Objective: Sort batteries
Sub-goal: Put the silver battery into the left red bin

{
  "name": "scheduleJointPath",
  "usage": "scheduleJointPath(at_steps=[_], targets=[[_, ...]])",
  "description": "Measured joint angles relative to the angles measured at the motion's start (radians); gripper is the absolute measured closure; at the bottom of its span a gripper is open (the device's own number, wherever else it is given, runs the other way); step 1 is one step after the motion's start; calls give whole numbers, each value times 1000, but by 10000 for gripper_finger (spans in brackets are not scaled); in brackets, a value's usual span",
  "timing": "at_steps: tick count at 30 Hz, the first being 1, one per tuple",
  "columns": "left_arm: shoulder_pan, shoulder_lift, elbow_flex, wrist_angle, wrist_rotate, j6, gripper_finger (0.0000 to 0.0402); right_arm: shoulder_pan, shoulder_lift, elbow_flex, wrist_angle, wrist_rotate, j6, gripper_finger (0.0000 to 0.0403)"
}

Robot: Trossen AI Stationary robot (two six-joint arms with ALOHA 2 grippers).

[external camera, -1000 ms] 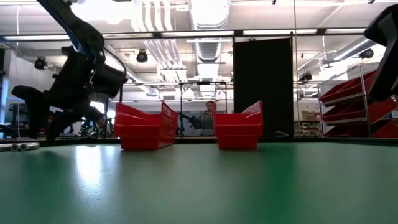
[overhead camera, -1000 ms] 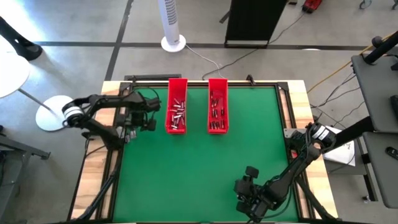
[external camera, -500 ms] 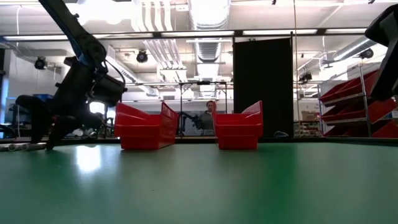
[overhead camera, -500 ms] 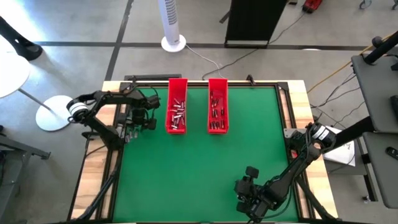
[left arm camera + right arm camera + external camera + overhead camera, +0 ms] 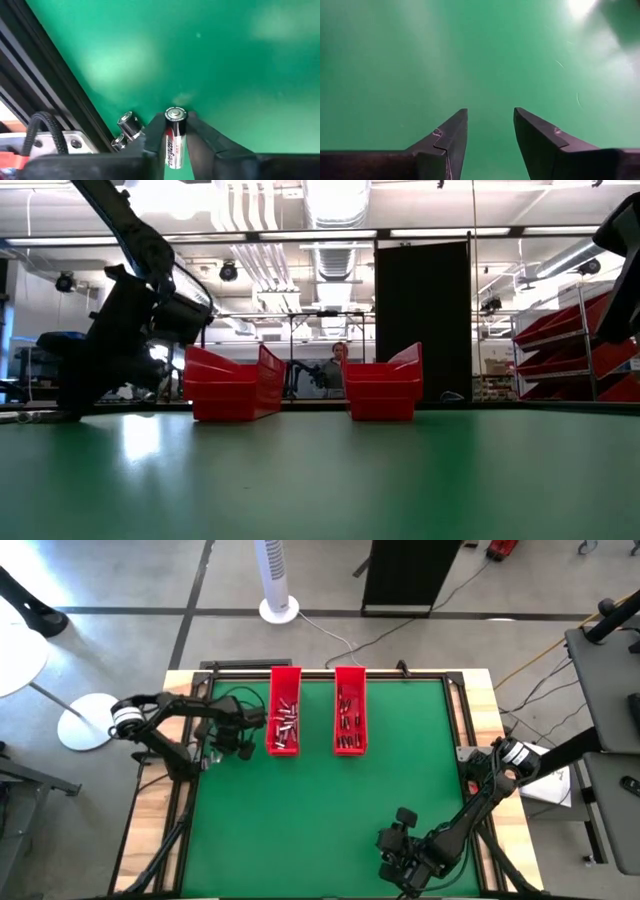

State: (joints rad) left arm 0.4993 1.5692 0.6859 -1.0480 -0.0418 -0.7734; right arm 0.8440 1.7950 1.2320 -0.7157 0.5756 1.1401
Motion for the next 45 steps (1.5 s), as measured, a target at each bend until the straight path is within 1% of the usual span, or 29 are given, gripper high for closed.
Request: scheduleJointPath(at_steps=[3, 5, 7, 12, 15, 19, 22, 27, 31, 36, 42, 45], targets=[[-57, -7, 1, -9, -31, 5, 381, 0, 0, 0, 1, -4, 13, 256], [-86, -22, 3, -15, -35, 6, 381, 1, 0, 0, 2, -8, 21, 261], [-107, -50, 13, -24, -11, 6, 381, 2, 0, 0, 2, -8, 36, 265], [-126, -168, 75, -94, -26, 5, 381, 2, 0, 0, 4, -9, 40, 273], [-128, -253, 124, -86, -48, -8, 381, 2, 0, 0, 12, -8, 40, 277], [-127, -337, 197, -58, -98, -22, 376, 2, 0, 0, 18, -8, 40, 280], [-130, -378, 229, 73, -127, -21, 375, 2, 0, 0, 18, -8, 37, 280], [-157, -401, 236, 415, -129, 50, 373, 2, 0, 0, 18, -8, 21, 271], [-167, -384, 236, 563, -129, 88, 370, 2, 0, 0, 17, -8, 0, 264], [-167, -350, 235, 585, -153, 125, 345, 2, 0, 0, 18, -8, -29, 258], [-168, -337, 235, 568, -157, 117, 277, 2, 0, 0, 18, -8, -62, 263], [-171, -367, 235, 493, -143, 64, 244, 0, 0, 0, 18, -8, -103, 270]])
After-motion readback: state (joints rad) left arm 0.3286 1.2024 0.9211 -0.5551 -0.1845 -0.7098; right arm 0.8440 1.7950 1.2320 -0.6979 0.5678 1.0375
